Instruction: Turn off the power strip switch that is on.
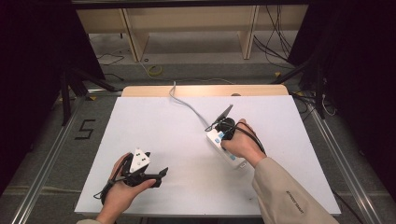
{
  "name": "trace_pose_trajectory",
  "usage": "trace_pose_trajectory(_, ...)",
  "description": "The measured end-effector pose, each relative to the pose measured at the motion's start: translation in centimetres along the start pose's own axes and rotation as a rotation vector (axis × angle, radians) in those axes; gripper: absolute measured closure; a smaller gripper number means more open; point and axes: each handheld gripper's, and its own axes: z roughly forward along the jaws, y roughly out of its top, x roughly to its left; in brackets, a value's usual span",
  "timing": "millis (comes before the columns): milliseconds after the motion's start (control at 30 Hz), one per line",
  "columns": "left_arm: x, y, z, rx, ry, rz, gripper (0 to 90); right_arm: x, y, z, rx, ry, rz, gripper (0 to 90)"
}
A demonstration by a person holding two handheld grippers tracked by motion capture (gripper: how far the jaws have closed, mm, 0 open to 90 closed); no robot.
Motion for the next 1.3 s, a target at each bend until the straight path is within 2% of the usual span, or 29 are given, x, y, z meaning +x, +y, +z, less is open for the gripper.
trace_pose_trajectory(267, -0.02, 0.0, 0.02, 0.001, 0.0, 0.001, 16.9, 0.03, 0.05, 0.04, 0.006, -0.001, 0.002, 90.0)
trace_pose_trajectory(733, -0.09, 0.06, 0.04, 0.0, -0.001, 0.003, 17.0, 0.59, -0.01, 0.16, 0.026, -0.049, -0.031, 90.0)
trace_pose_trajectory(933, -0.09, 0.07, 0.08, 0.002, -0.003, 0.005, 16.9, 0.35, -0.03, 0.14, 0.027, -0.033, -0.018, 90.0)
trace_pose_trajectory(1300, -0.15, 0.1, 0.1, -0.003, -0.002, 0.001, 16.9, 0.31, -0.05, 0.14, 0.024, -0.031, -0.021, 90.0)
